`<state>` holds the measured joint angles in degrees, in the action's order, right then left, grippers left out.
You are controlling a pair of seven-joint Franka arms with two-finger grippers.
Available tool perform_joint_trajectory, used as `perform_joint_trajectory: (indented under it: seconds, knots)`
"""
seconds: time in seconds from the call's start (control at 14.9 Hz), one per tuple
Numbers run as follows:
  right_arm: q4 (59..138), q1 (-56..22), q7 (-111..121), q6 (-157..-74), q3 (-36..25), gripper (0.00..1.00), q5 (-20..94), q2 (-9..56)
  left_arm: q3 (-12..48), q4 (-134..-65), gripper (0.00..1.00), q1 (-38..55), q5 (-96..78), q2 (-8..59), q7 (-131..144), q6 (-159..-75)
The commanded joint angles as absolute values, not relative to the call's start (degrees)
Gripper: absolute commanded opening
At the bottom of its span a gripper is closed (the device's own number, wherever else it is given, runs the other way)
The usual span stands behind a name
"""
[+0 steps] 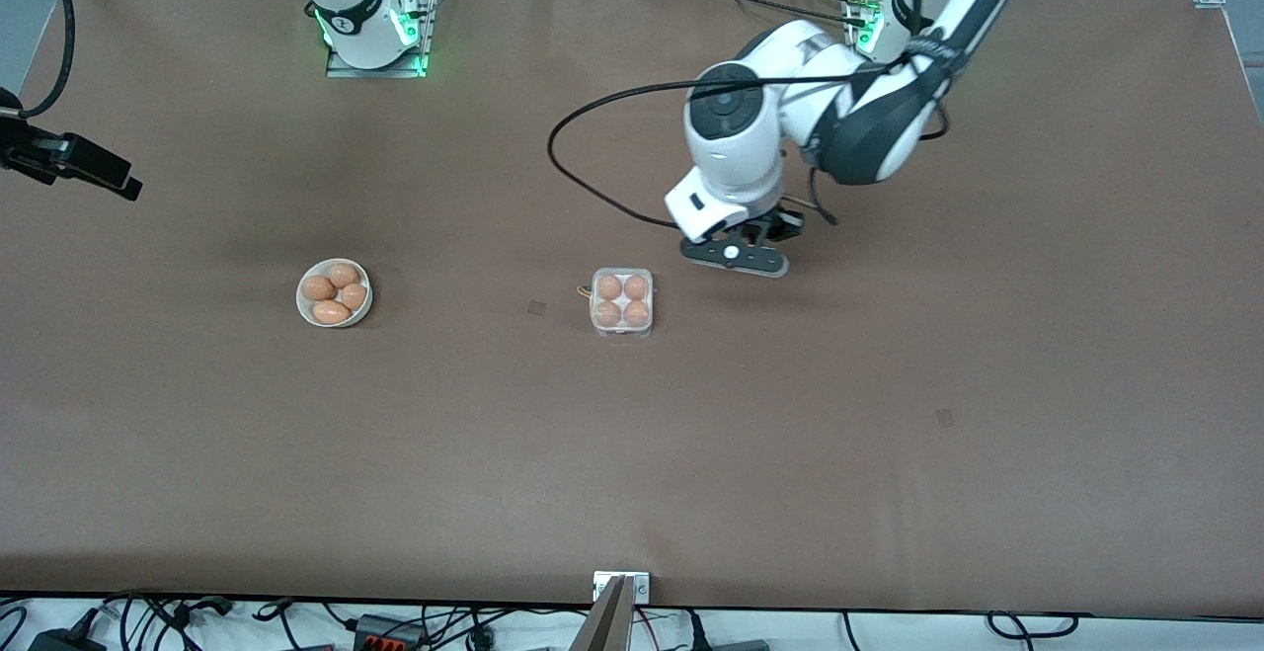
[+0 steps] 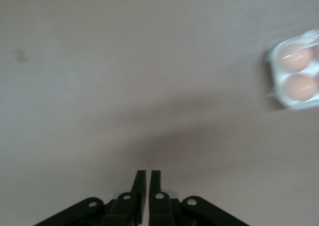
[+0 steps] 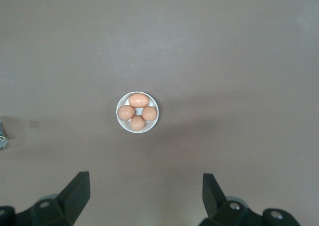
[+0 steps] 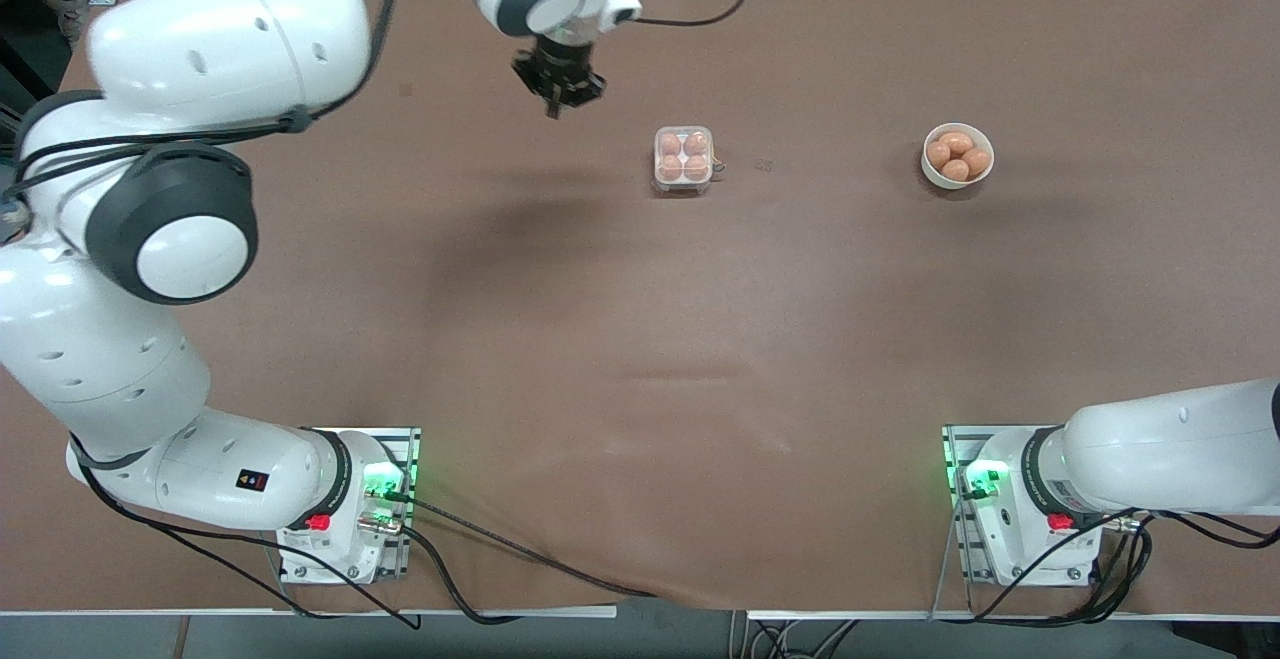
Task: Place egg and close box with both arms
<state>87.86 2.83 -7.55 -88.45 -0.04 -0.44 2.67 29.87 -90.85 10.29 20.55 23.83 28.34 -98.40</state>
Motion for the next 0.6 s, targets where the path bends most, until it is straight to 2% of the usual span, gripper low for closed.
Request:
perform_joint_trajectory:
  seconds: [0.0,0.34,0.54]
  knots:
    - [87.28,2.9,-7.91,-87.8,0.26,1.0,-0.44,2.55,30.5,-88.26,1.0,6.42,21.97,21.97,19.61,-94.49]
    - [87.19,2.9,-7.82,-87.8,0.26,1.0,-0.44,2.46,30.76,-78.41,1.0,0.02,19.96,21.97,17.59,-83.77]
    - [87.19,2.9,-7.74,-87.8,0.26,1.0,-0.35,2.29,30.41,-71.39,1.0,-6.66,11.63,21.97,12.49,-77.72]
